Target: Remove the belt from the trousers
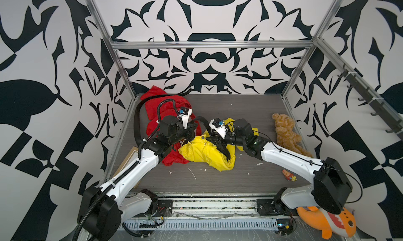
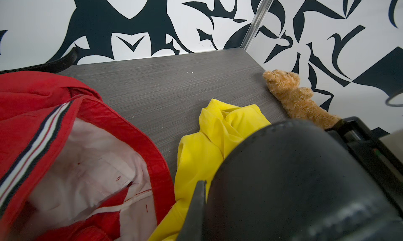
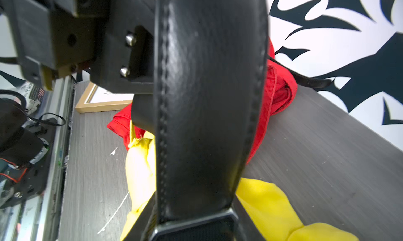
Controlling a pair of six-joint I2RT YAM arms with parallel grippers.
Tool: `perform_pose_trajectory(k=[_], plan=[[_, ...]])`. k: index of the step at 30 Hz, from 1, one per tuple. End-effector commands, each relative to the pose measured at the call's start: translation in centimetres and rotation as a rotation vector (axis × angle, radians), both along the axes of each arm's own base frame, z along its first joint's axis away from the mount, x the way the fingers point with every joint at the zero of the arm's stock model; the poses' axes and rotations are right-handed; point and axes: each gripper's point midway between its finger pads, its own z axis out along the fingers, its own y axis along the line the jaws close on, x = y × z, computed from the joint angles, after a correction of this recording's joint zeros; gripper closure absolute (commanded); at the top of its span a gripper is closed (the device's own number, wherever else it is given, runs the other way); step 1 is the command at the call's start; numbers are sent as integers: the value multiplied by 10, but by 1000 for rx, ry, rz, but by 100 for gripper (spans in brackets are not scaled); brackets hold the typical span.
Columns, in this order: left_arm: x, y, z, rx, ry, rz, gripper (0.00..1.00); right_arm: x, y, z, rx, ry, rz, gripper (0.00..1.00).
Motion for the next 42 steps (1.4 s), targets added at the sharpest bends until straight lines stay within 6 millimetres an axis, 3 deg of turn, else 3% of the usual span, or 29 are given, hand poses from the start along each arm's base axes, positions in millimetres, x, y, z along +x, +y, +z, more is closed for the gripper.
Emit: perform_pose_trajectory(k=[1,5,9,13,16,18,20,22,27,32,42], plan=[[2,7,16,-5,-43,39,100,-1,2,31,71,-71,17,84],[12,41,-8,99,12,230,100,4,-23,35,42,-89,-53,100],[16,74,-28,149,82,375,100,8,-56,44,39,-80,-116,100],[21,97,-45,126,155,476,100,8,-74,48,15,-77,-144,100],[23,104,-54,114,194,511,100,5,-80,48,2,-69,-144,100],[23,87,-51,105,185,419,96,0,-78,47,-12,-48,-115,100],[19,60,-40,126,155,297,63,-5,-72,46,-21,-21,-65,100],[11,35,-27,218,73,209,40,-10,-66,44,-49,-7,-27,100],[-11,-9,21,404,-210,70,9,-13,-60,51,-89,-1,29,100],[-30,-40,52,473,-427,-65,0,-14,-59,61,-106,-16,56,100],[-28,-60,88,526,-693,-98,0,-20,-58,62,-99,-15,80,100]])
